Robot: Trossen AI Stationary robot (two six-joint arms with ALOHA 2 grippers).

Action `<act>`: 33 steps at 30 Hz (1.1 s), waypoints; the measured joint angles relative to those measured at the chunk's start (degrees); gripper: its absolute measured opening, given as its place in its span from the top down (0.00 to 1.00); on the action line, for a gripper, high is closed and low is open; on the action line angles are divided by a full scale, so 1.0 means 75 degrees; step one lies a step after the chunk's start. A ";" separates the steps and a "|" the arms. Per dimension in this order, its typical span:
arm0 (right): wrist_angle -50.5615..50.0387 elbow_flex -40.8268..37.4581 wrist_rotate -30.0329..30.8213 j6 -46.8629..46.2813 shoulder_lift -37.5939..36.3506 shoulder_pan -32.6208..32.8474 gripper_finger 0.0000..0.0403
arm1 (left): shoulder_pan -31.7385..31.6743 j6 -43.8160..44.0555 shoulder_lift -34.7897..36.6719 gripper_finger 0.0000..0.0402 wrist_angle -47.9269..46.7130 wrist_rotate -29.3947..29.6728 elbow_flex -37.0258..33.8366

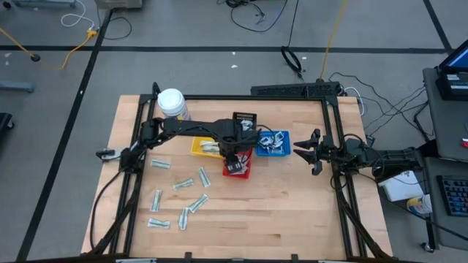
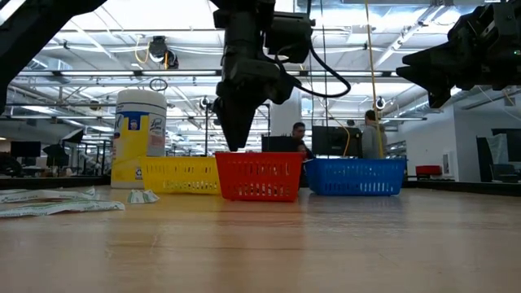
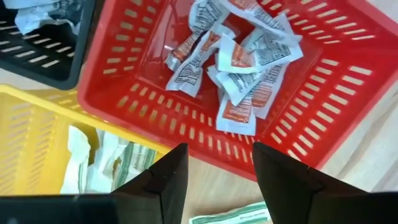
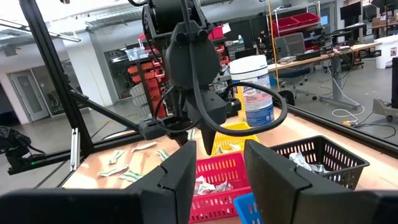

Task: Pick & Place First Aid Supplies
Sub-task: Put the bandage pack into the yellow bin

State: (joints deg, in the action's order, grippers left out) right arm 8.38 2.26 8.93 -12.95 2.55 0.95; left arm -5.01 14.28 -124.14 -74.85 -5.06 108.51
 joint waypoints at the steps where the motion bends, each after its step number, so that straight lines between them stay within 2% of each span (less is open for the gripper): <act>1: 0.0000 -0.0001 0.0000 -0.0002 0.0000 0.0001 0.68 | 0.0024 0.0002 0.0004 0.54 0.0000 0.0000 0.0000; 6: 0.0001 0.0000 0.0000 -0.0003 0.0000 0.0001 0.68 | 0.0193 0.0114 0.0380 0.52 0.0088 -0.0070 -0.0354; 12: 0.0002 -0.0002 0.0000 -0.0002 0.0000 0.0002 0.68 | 0.0423 -0.0619 0.1405 0.49 0.0806 -0.0116 -0.1705; 26: 0.0003 -0.0002 0.0000 -0.0002 0.0000 0.0001 0.68 | 0.1216 -0.4921 0.4087 0.48 0.1560 0.0033 -0.4954; 33: 0.0003 -0.0002 0.0000 -0.0003 0.0000 0.0001 0.68 | 0.1553 -0.6130 0.4532 0.48 0.1550 0.0717 -0.5482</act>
State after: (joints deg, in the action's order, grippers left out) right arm 8.40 2.24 8.93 -12.97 2.55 0.96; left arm 6.64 -31.69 -90.15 -63.22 0.32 67.39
